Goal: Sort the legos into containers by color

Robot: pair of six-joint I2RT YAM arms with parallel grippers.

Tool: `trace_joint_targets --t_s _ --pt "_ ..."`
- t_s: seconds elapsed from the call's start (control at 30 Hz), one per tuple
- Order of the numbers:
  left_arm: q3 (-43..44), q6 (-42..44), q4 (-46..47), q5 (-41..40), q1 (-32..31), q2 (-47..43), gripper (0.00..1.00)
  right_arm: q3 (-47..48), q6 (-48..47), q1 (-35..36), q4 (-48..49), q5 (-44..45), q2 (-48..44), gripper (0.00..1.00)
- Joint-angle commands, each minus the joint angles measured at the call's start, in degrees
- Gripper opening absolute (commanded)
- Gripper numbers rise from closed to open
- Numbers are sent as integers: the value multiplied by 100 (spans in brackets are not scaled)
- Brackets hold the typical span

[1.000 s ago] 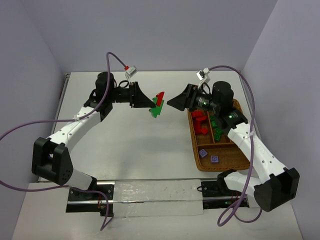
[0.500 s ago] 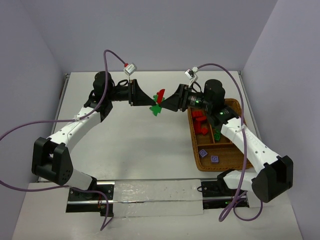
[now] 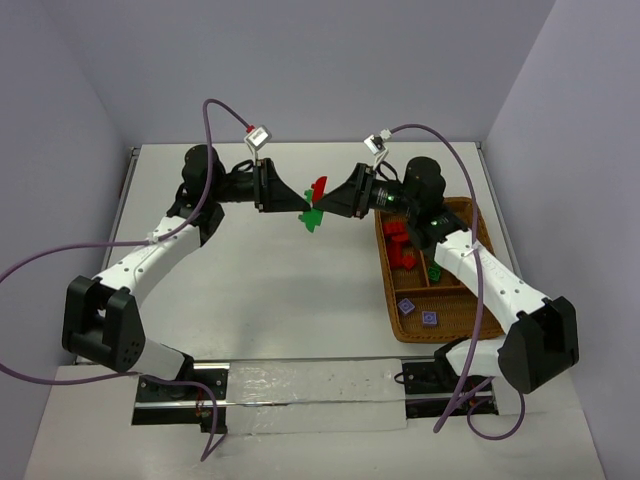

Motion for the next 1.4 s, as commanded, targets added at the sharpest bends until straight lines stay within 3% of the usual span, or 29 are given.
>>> trace_joint_targets --t_s 0.0,0.17,0.27,0.37,0.43,0.73,1.0,1.1,1.13,1.17,1.37 --pt "-59 -85 446 160 -55 -198 0 -58 334 104 917 -296 14 44" --pt "-76 -104 510 185 -55 -250 0 -65 309 140 863 -255 44 47" --pt "-69 -107 511 159 -55 -250 0 -93 326 148 907 -214 4 32" --pt "-69 -85 462 107 -55 -241 0 -139 275 148 791 -129 -80 6" --pt "-69 -54 417 62 -49 -234 0 -171 110 148 584 67 -170 1" --pt "107 471 -350 -76 96 -311 0 -324 -776 148 -950 1190 -838 0" --pt "116 548 -385 -116 136 -240 0 -407 -954 148 -1292 1451 -967 0" --pt "274 1071 -1235 -422 196 -203 0 -241 -1140 148 -1826 1874 -877 0" --pt "382 1415 -2045 -602 224 -174 0 -69 -1291 148 -2264 2140 -741 0" --pt "443 1702 -2264 -809 234 -157 0 106 -1370 164 -2776 2516 -584 0" --pt "671 2242 -3365 -1542 221 -194 0 191 -1521 175 -3644 3378 -204 0"
